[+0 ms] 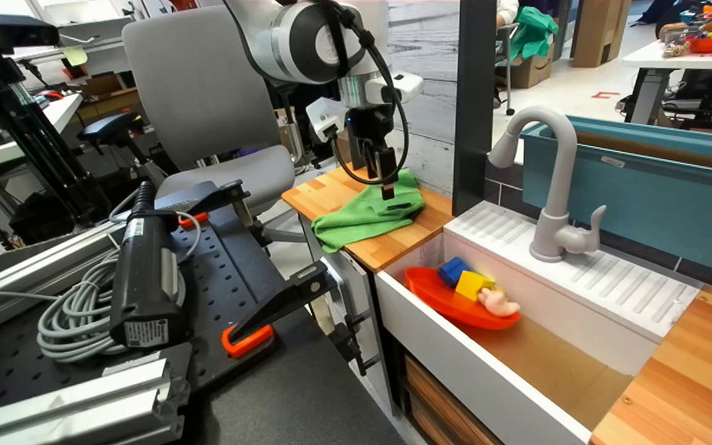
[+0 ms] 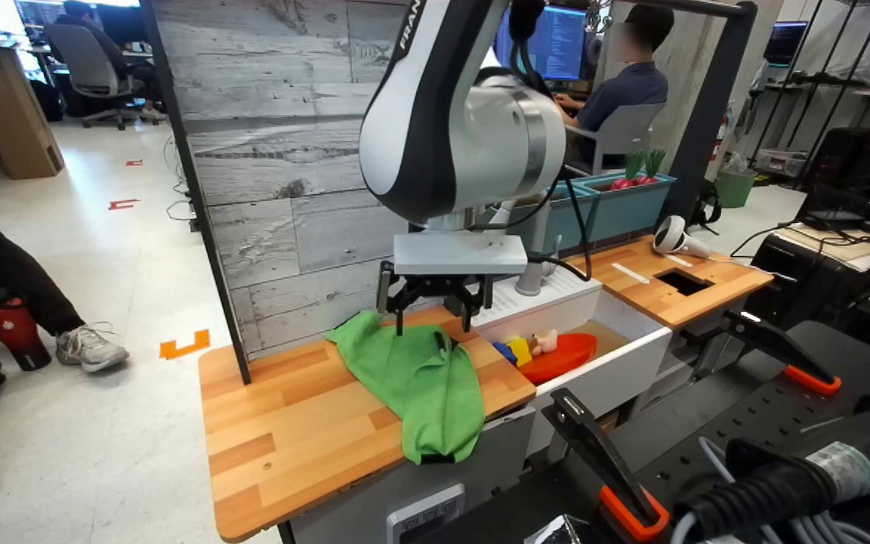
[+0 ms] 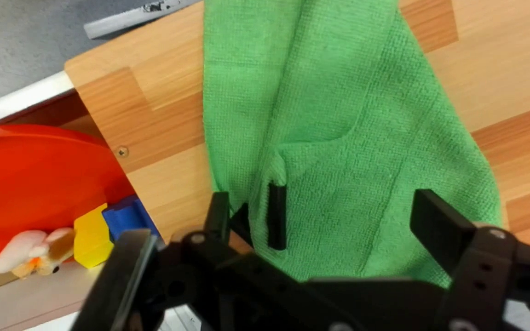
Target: Slide the green cloth slightly to the left
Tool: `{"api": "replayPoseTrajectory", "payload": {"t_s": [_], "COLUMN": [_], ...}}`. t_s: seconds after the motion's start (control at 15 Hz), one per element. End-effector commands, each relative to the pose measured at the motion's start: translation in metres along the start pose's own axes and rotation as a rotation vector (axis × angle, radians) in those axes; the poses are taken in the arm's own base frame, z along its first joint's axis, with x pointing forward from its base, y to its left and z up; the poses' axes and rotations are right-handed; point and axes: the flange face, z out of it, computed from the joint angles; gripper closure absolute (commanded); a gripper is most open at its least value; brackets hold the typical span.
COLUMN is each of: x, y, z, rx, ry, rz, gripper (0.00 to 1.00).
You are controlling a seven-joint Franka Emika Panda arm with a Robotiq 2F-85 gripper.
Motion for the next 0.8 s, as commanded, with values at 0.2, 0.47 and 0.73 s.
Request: {"api": "replayPoseTrajectory", "payload": {"t_s": [0.2, 0.47, 0.73], "x": [0.016, 0.014, 0.016], "y": [-0.012, -0.015, -0.018], "z": [0.036, 0.056, 0.073], "rx": [-0.017, -0.028, -0.041], "ry": [0.007, -0.009, -0.011], "rz": [-0.001, -0.012, -0.018], "gripper": [0.0, 0.0, 0.0]}}
